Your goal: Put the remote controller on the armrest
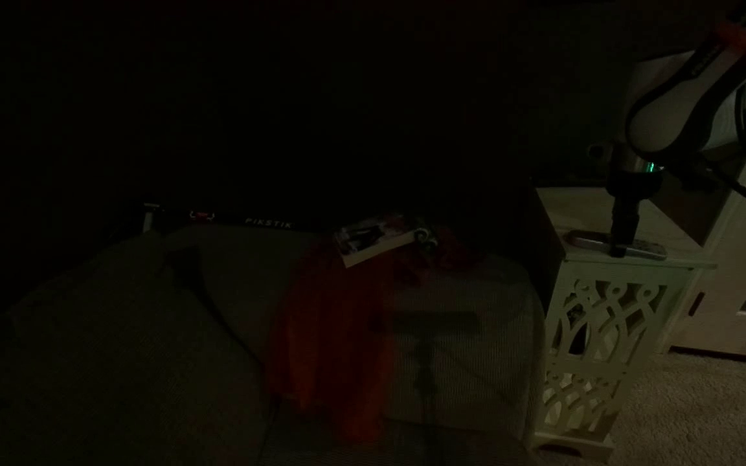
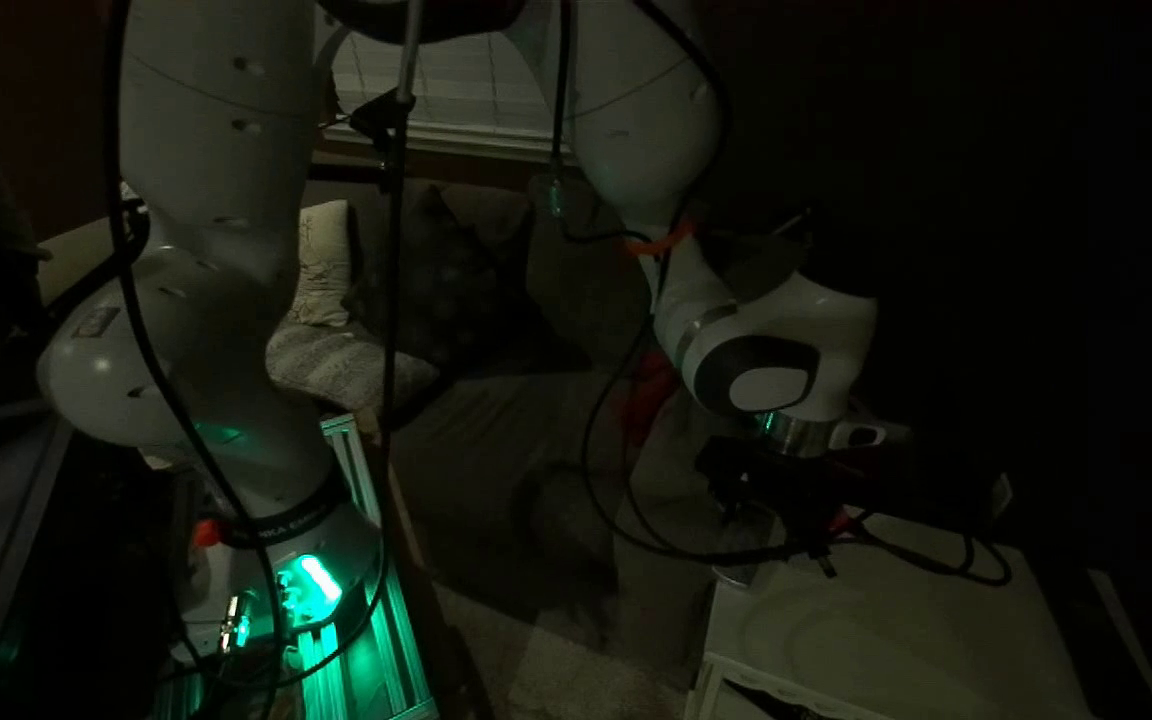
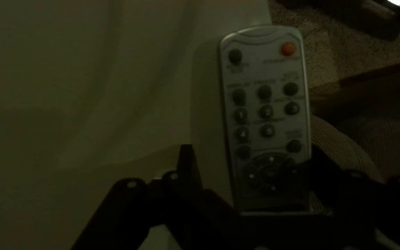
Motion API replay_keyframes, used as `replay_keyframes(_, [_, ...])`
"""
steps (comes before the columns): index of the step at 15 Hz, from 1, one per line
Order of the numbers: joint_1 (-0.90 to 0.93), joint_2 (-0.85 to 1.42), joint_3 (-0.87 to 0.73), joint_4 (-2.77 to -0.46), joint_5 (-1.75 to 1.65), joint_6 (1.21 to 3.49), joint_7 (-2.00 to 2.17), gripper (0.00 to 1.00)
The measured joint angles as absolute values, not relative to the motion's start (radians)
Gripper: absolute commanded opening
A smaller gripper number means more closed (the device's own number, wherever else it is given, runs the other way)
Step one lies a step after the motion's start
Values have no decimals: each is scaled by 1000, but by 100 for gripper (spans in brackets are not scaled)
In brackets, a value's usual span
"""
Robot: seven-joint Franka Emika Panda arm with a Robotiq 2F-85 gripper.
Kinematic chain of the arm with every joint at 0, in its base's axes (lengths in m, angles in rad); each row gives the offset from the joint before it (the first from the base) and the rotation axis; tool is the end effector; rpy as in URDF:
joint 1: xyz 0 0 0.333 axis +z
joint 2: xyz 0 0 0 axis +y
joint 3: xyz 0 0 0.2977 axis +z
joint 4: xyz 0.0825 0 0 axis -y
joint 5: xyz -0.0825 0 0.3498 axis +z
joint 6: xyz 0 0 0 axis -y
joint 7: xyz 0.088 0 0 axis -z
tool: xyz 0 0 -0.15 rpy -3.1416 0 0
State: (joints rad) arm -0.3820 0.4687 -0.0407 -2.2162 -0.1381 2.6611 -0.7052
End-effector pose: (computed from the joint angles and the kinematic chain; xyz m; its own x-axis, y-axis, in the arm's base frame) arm 0.4749 -0.2138 0.1319 0.9153 0.3961 -0.0736 0.3996 -0.9158 0.0410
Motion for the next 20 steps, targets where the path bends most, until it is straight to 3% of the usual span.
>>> replay_keyframes(3, [-383, 468, -36, -2198, -136, 2637, -726, 30])
replay_keyframes(4, [-383, 468, -36, -2192, -136, 2630, -730, 28])
replay_keyframes(9, [-386, 436, -10, -2200, -68, 2527, -752, 28])
replay_keyframes(17, [-380, 222, 99, -2235, 497, 2153, -976, 28])
replay_keyframes(18, [-375, 209, 90, -2233, 550, 2109, -1013, 53])
replay_keyframes(20, [-368, 191, 70, -2234, 605, 2050, -1110, 53])
